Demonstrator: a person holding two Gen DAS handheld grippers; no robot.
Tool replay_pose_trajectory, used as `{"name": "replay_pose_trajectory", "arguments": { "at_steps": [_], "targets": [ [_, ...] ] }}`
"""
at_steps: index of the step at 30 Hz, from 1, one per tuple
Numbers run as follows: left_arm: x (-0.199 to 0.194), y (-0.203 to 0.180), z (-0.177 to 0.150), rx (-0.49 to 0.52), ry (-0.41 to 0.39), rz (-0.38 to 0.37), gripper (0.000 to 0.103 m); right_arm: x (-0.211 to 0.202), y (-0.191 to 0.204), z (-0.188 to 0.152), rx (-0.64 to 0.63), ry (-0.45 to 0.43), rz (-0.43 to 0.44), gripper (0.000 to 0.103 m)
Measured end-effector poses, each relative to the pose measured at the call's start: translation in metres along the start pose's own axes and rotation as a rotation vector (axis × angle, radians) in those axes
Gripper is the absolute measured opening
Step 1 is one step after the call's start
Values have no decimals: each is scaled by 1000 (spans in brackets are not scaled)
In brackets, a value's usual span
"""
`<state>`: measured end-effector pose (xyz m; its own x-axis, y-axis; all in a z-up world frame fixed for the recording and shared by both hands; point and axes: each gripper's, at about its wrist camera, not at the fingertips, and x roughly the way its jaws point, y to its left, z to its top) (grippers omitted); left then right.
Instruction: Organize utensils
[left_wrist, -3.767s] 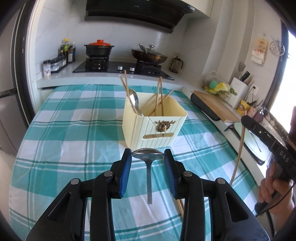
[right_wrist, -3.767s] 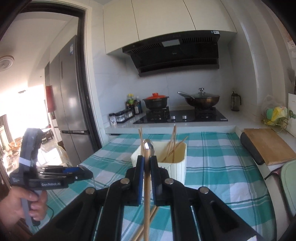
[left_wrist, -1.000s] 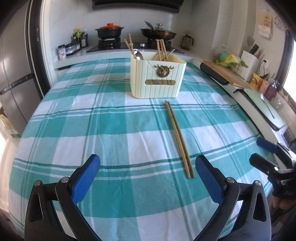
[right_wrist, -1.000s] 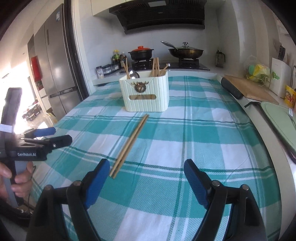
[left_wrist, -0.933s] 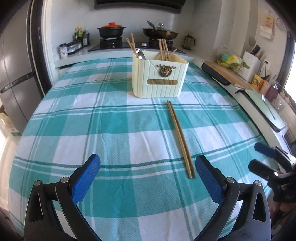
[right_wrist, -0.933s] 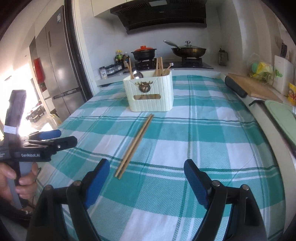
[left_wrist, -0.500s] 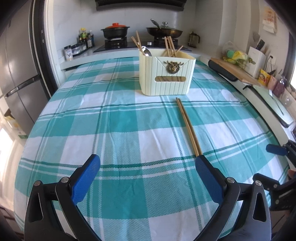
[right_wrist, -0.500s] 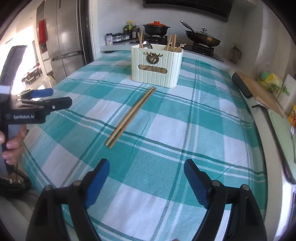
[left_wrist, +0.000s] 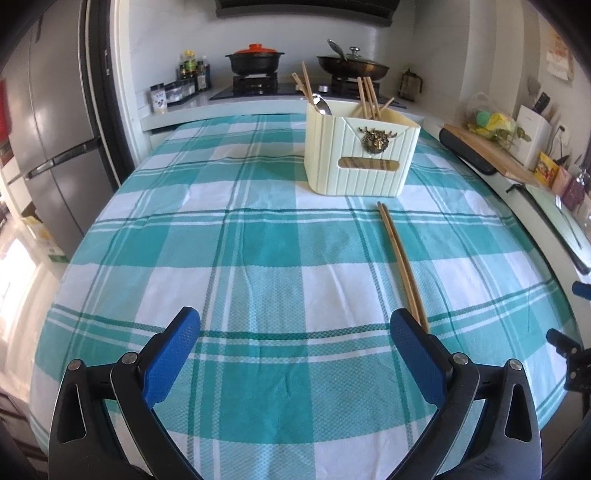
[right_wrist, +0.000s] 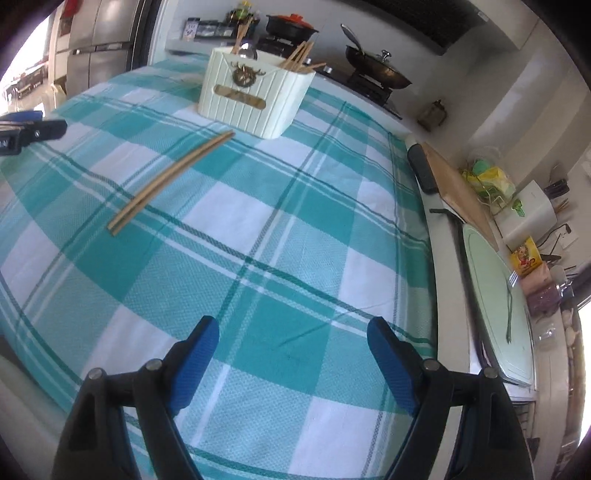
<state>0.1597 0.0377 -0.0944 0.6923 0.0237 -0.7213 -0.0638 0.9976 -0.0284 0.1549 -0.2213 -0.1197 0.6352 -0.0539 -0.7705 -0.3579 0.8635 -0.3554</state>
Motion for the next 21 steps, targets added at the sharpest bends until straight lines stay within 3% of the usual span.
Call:
{"name": "replay_pose_trajectory", "arguments": {
  "at_steps": [4, 10, 12, 16, 21],
  "targets": [
    [1, -1, 2, -4, -3, 9, 102, -4, 16, 13, 49, -128, 55, 84],
    [-1, 4, 2, -7, -17, 66, 102, -15, 38, 29, 71, -243, 83, 84],
    [0, 3, 0, 7, -16, 84, 102, -15, 41, 30, 88, -252, 101, 84],
    [2, 2, -4, 14, -1, 36, 102, -9, 43, 26, 129, -227, 162, 84],
    [3, 1, -3, 10, 3, 22, 102, -10, 47, 17, 125, -226, 154, 84]
  ]
}}
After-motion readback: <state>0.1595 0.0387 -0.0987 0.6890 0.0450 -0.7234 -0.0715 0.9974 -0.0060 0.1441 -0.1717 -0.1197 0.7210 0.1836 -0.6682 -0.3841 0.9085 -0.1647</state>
